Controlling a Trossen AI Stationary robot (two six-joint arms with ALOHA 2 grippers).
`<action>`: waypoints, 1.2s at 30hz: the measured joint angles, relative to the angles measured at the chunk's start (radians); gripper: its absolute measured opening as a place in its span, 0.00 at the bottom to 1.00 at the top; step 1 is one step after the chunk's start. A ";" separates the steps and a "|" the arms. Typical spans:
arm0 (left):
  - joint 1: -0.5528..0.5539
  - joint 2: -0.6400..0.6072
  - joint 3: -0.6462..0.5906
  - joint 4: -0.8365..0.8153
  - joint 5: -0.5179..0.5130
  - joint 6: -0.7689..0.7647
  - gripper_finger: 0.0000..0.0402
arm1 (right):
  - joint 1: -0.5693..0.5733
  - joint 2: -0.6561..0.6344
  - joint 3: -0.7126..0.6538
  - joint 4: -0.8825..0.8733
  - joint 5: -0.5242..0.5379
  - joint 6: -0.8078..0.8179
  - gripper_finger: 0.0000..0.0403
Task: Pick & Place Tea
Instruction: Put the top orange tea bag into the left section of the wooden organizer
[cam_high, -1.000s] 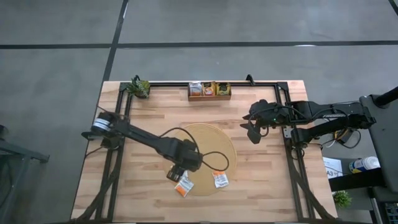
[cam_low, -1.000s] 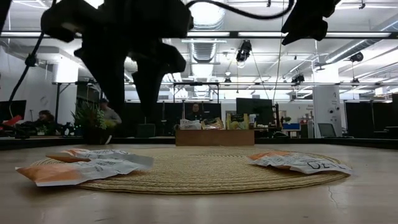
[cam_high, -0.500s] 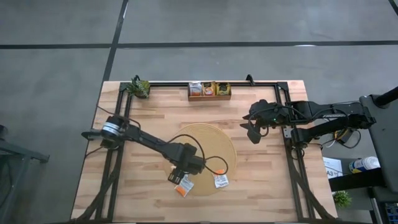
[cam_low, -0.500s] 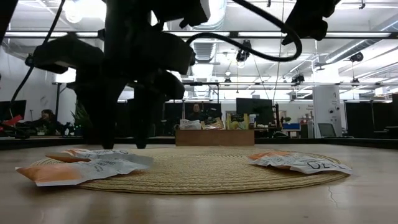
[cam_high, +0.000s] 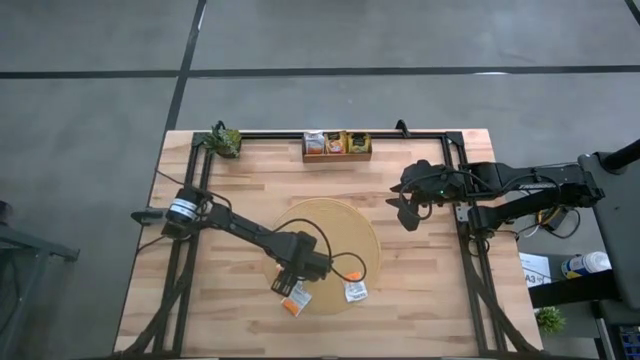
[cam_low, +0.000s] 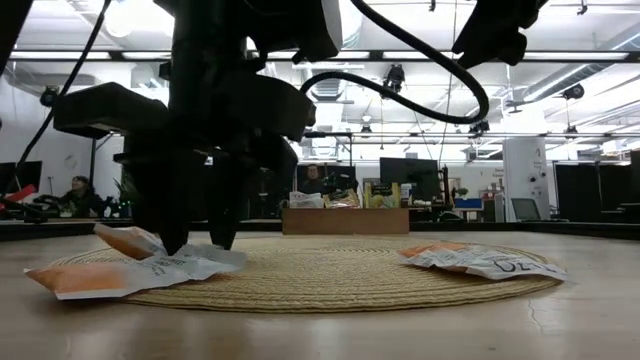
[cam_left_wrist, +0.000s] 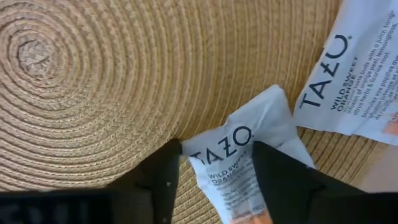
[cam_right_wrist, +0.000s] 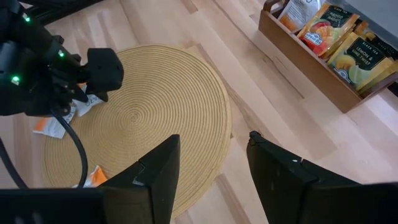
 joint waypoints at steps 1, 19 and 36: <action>0.000 0.000 0.000 0.000 -0.002 -0.002 0.45 | 0.000 0.000 0.000 0.000 0.000 0.000 0.45; 0.014 -0.027 0.060 -0.040 -0.028 -0.020 0.03 | 0.000 0.000 0.000 0.006 0.000 0.000 0.45; 0.253 -0.138 0.132 -0.035 -0.327 0.002 0.01 | 0.000 0.000 0.000 0.009 -0.002 -0.005 0.45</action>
